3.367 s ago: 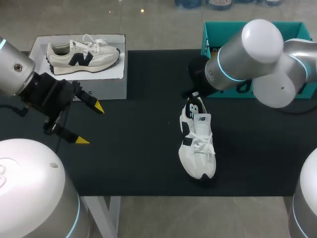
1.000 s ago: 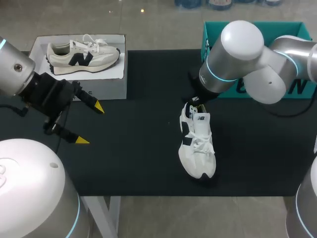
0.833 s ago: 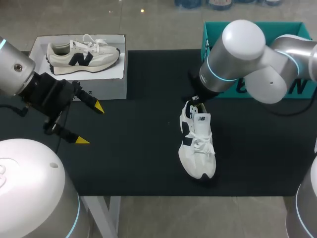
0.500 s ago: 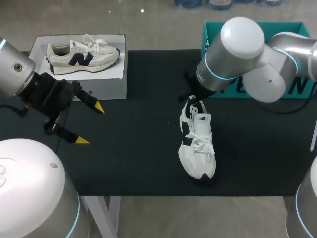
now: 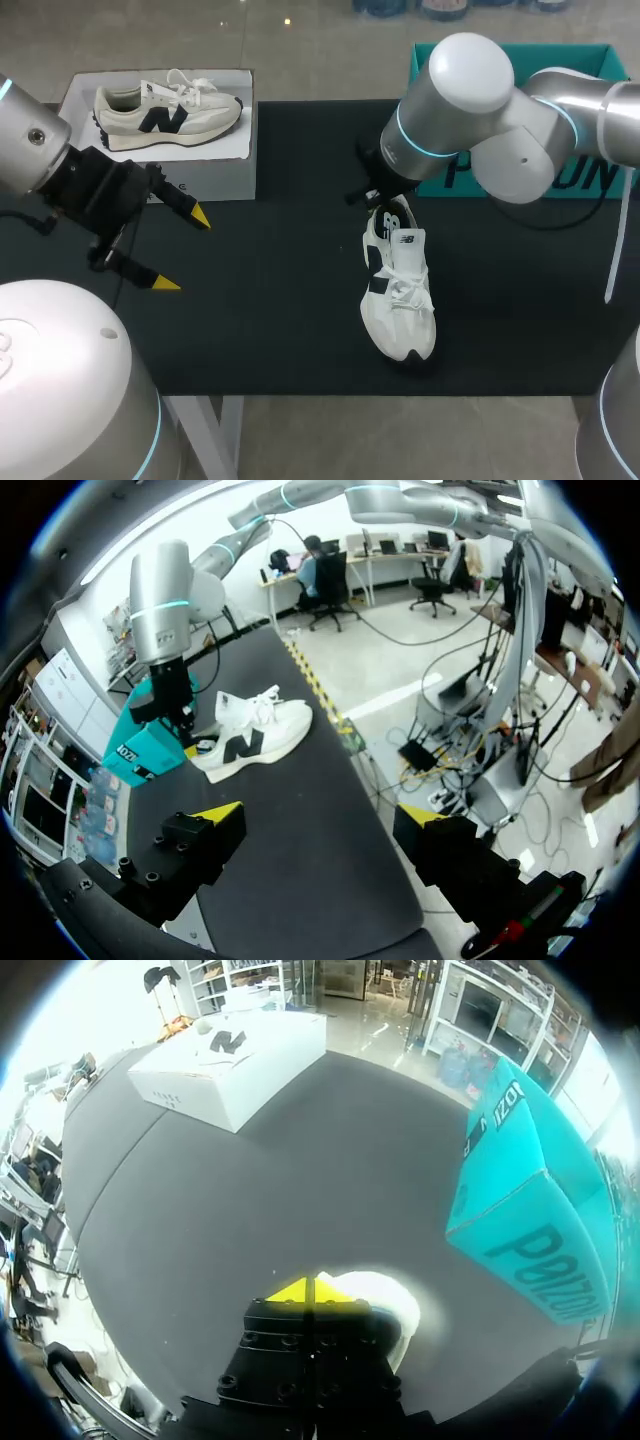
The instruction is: Take the shoe out of the shoebox, open the shoe tongue, remove and reinsert the insole, then place the shoe into the shoebox
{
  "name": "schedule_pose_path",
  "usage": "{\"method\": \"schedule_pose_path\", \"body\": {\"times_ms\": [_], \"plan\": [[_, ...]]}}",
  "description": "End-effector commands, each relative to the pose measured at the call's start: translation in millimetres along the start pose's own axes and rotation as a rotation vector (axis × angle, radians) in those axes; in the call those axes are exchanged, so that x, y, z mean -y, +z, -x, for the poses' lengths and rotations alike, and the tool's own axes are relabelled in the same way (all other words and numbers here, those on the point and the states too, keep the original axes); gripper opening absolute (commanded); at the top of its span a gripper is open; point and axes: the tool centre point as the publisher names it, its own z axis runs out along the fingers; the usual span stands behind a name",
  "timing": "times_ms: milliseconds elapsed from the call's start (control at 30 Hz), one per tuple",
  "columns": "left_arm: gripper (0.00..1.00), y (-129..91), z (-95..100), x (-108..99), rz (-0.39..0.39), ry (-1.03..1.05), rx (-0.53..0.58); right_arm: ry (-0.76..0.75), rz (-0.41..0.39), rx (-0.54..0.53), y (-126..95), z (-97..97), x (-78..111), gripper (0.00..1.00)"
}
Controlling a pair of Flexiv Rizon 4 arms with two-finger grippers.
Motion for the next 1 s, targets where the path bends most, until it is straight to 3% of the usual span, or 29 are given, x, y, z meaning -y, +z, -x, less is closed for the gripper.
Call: {"method": "schedule_pose_path", "body": {"times_ms": [33,300,600,1000], "plan": [[1.0,0,0.0,0,0.001,0.0,-0.002,0.014,-0.004,-0.004,7,6.6,-1.3,0.0],[1.0,0,0.0,0,0.001,0.0,-0.002,0.042,-0.014,-0.005,7,16.7,12.8,0.0],[1.0,0,0.0,0,0.001,0.0,-0.002,0.045,-0.009,-0.023,2,10.5,19.3,0.0],[1.0,0,0.0,0,0.001,0.0,-0.002,0.044,0.007,0.024,-27,15.3,22.9,0.0]]}}
